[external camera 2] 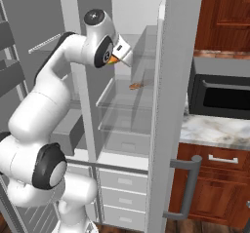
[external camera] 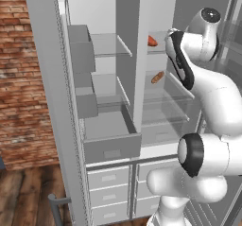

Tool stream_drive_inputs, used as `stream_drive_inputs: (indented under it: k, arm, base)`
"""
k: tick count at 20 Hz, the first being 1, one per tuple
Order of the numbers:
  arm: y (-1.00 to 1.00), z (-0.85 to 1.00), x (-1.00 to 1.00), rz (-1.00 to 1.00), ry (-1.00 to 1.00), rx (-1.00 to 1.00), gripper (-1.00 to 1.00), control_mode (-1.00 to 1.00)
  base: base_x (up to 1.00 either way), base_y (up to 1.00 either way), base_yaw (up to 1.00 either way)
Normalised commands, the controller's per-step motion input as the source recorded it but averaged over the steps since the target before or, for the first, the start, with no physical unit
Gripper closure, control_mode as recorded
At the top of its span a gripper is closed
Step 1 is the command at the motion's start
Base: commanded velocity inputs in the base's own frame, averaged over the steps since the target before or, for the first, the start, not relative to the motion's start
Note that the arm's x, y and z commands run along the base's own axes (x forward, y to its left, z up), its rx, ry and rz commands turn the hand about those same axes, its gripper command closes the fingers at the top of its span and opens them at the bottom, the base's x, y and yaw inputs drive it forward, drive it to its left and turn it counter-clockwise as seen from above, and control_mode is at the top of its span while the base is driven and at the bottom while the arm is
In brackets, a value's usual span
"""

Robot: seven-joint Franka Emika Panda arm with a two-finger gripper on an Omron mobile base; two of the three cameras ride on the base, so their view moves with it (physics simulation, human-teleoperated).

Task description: Take the carrot and sweet potato from the fridge shelf and place them in the freezer drawer to begin freezing them.

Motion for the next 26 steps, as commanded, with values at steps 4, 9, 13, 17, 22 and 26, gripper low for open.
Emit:
stream_drive_inputs:
  k: [4,9,13,17,22,26]
  arm:
    - [0.44,0.0,-1.0,0.0,0.06,0.0,1.0,-1.0]
    - [0.45,-0.05,-0.97,0.0,0.12,0.0,1.0,-1.0]
    - [0.37,-0.12,-0.93,0.0,0.14,0.03,1.0,-1.0]
    - [0.32,-0.19,-0.83,0.0,0.15,0.04,1.0,-1.0]
    - [0.5,-0.43,-0.18,0.1,0.24,0.04,1.0,-1.0]
    - [0.63,-0.44,0.31,0.18,0.31,0.04,1.0,-1.0]
  base:
    - [0.0,0.0,0.0]
    - [0.0,0.0,0.0]
    - [0.0,0.0,0.0]
    - [0.0,0.0,0.0]
    - [0.0,0.0,0.0]
    - [0.0,0.0,0.0]
